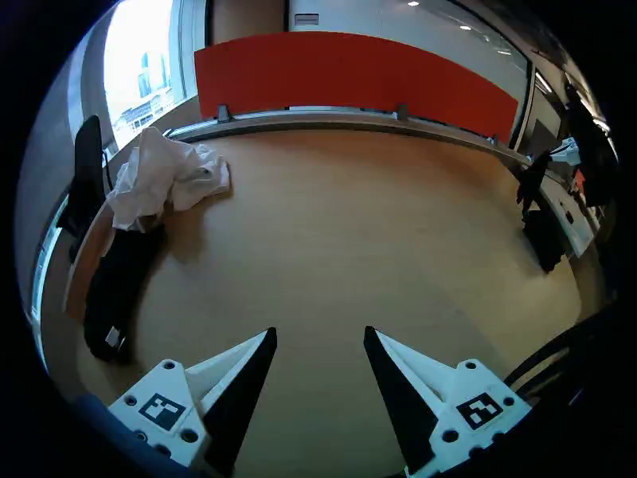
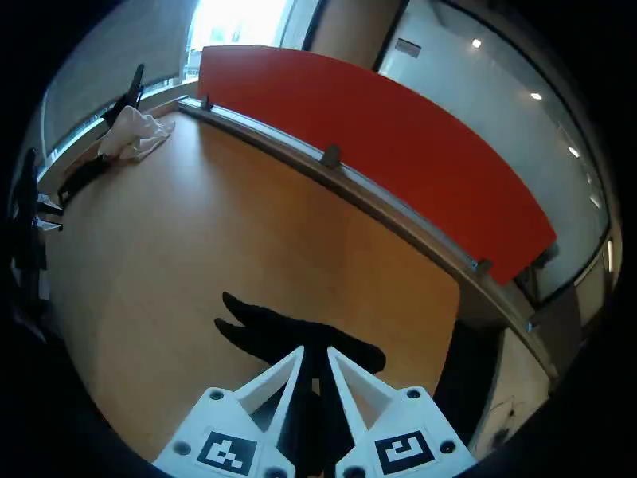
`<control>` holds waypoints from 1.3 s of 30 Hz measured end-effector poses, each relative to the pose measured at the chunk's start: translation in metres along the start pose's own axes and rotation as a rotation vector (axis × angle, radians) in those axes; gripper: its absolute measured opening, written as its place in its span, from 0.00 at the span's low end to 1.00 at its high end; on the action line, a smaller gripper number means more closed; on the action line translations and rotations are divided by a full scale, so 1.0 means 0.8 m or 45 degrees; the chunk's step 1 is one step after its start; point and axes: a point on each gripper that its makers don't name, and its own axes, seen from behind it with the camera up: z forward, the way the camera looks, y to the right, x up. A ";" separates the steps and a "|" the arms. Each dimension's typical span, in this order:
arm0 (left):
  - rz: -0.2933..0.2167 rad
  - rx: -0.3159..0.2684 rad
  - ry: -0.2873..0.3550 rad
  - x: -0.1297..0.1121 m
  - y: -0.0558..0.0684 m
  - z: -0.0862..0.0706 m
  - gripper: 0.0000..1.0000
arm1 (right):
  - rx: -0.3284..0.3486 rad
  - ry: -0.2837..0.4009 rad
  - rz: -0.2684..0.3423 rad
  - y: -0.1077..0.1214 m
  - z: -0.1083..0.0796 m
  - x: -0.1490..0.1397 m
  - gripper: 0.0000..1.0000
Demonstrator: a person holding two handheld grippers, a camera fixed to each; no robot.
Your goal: Fold towel
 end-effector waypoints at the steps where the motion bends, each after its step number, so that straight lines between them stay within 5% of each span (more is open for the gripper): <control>1: 0.002 -0.001 0.000 0.000 0.001 0.000 0.81 | -0.001 -0.001 0.002 0.000 -0.001 -0.002 0.05; 12: 0.012 -0.013 0.006 0.001 0.006 0.000 0.81 | -0.008 -0.026 0.040 -0.004 -0.021 -0.036 0.05; 39: 0.033 -0.025 0.004 -0.009 0.004 -0.009 0.81 | -0.046 -0.225 0.189 -0.024 -0.055 -0.198 0.05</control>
